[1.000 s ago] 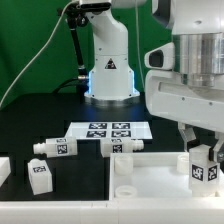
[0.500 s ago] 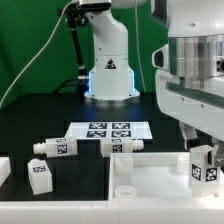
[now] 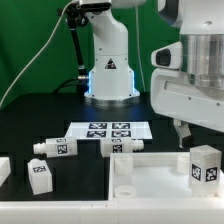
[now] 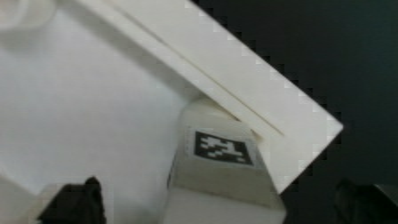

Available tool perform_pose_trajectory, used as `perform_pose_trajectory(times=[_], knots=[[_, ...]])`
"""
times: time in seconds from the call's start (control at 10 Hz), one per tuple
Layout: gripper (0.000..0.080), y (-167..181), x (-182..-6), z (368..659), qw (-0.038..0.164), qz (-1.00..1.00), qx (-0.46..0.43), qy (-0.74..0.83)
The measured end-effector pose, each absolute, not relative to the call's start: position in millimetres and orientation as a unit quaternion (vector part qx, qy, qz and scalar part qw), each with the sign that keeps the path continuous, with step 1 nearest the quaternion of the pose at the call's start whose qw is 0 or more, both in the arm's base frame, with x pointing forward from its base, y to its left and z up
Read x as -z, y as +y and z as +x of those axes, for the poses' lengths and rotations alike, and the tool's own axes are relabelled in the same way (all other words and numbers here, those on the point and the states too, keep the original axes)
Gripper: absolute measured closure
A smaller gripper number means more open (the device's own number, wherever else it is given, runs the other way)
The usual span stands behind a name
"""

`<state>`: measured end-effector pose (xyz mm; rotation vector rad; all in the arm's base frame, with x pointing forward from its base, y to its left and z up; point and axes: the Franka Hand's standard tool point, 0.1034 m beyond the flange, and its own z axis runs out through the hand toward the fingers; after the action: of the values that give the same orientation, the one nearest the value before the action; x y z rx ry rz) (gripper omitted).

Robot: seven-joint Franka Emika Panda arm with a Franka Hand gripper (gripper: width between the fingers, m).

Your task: Assemble one leg

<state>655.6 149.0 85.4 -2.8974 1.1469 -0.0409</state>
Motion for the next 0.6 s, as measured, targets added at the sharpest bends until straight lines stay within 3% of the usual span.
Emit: perform_pose_trajectory(times=[0.6], knots=[[0.0151, 150.2, -85.0, 655.9, -0.007, -0.997, 0.021, 0.077]])
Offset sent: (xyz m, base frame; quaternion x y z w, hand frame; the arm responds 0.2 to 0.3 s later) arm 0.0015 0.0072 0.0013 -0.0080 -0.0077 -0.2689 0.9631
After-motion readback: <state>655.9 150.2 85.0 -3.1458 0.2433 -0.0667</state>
